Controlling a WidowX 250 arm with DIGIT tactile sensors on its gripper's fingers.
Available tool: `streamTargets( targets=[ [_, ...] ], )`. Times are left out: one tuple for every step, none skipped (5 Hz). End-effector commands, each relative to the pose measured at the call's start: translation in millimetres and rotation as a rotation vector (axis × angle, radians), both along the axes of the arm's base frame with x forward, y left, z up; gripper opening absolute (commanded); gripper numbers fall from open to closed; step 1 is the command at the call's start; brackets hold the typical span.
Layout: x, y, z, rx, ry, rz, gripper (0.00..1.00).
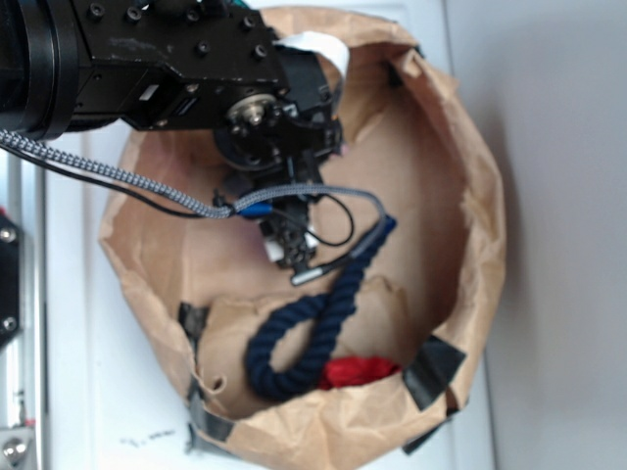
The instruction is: Grab the gray animal.
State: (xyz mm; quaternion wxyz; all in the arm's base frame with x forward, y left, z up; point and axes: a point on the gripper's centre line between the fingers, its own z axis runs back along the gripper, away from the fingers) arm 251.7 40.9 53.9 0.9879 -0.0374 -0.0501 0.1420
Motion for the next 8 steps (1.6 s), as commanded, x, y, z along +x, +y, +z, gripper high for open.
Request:
streamTargets(
  targets=[
    [12,9,9,-0.001,-0.037,0.06,1.0],
    [23,16,8,0.059,-0.039,0.253,1.0],
    [22,12,7,0.091,-0.059,0.245,1.0],
    [20,7,6,0.107,-0.075,0.218,0.0],
    [18,3,5,0.126,-0.084,0.214,0.0],
    [18,2,4,0.143,-0.091,0.215,0.0],
    [18,-1,3,0.159,-0.093,0.212,0.0],
    [16,0,4,0.154,-0.105,0.212,0.0]
  ],
)
